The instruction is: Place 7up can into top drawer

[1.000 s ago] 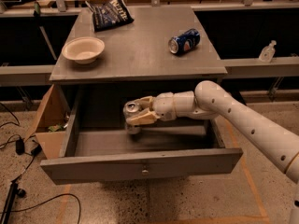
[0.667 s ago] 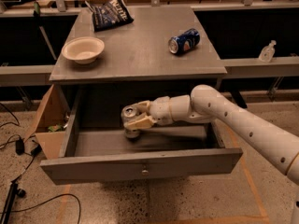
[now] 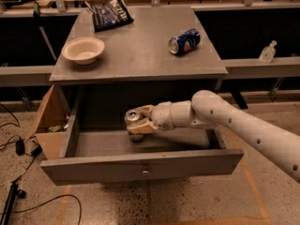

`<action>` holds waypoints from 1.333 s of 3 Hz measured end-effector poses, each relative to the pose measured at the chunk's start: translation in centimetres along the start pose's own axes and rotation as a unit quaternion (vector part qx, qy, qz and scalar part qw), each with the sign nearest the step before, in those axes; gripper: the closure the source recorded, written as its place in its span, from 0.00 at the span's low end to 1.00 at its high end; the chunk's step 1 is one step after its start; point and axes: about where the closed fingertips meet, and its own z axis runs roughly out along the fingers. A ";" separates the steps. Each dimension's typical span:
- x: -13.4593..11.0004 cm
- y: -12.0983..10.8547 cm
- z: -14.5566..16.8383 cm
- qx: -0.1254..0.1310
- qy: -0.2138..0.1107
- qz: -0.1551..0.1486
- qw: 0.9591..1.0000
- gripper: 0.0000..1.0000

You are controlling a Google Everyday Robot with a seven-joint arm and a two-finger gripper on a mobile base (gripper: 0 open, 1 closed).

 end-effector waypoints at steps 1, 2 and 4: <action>0.2 -0.2 -1.5 0.028 0.004 0.014 0.999 0.07; -0.4 -1.1 -4.0 0.063 -0.008 0.035 0.997 0.07; -2.8 -2.1 -9.7 0.104 -0.031 0.059 0.992 0.08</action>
Offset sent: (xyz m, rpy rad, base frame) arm 0.0097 -0.0740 0.0396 0.0658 0.0210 -0.2587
